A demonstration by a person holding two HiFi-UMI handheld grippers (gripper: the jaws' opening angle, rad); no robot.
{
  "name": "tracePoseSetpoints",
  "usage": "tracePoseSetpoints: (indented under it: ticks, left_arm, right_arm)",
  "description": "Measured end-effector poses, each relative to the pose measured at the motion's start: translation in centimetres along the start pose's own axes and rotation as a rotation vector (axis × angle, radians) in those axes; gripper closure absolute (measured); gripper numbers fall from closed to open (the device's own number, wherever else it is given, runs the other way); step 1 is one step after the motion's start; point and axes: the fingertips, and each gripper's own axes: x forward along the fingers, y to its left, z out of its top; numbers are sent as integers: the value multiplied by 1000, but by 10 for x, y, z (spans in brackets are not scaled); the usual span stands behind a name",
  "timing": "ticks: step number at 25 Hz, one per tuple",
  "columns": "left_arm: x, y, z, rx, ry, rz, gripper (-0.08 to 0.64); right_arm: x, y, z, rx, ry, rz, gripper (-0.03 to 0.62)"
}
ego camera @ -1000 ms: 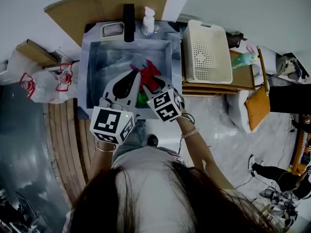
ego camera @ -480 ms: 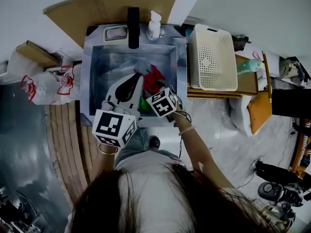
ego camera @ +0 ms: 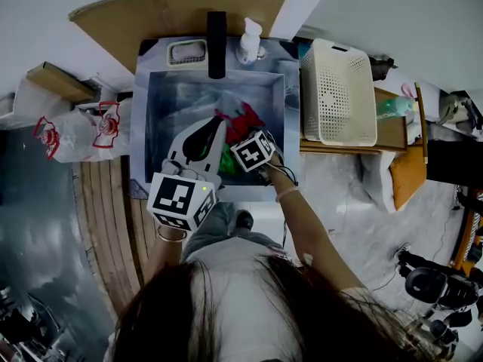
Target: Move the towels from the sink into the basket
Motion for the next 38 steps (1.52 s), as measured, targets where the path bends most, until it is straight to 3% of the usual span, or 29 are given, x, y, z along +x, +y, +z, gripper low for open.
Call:
tracePoseSetpoints:
  ticks: [9, 12, 15, 21, 31, 38]
  left_arm:
    - [4, 17, -3, -19, 10, -3, 551]
    - [8, 21, -3, -24, 12, -11, 551]
    - [9, 23, -3, -33, 12, -22, 551]
    - [11, 21, -3, -34, 14, -47, 551]
    - [7, 8, 3, -10, 4, -75, 551]
    - [9, 3, 13, 9, -10, -56, 551]
  right_arm:
    - [22, -4, -7, 149, 27, 24, 315]
    - [21, -7, -5, 210, 18, 46, 361]
    - [17, -13, -5, 255, 1, 25, 487]
    - [4, -13, -2, 218, -37, -15, 528]
    - [-68, -9, 20, 256, -234, -77, 529]
    - [-131, -10, 43, 231, -384, -110, 530]
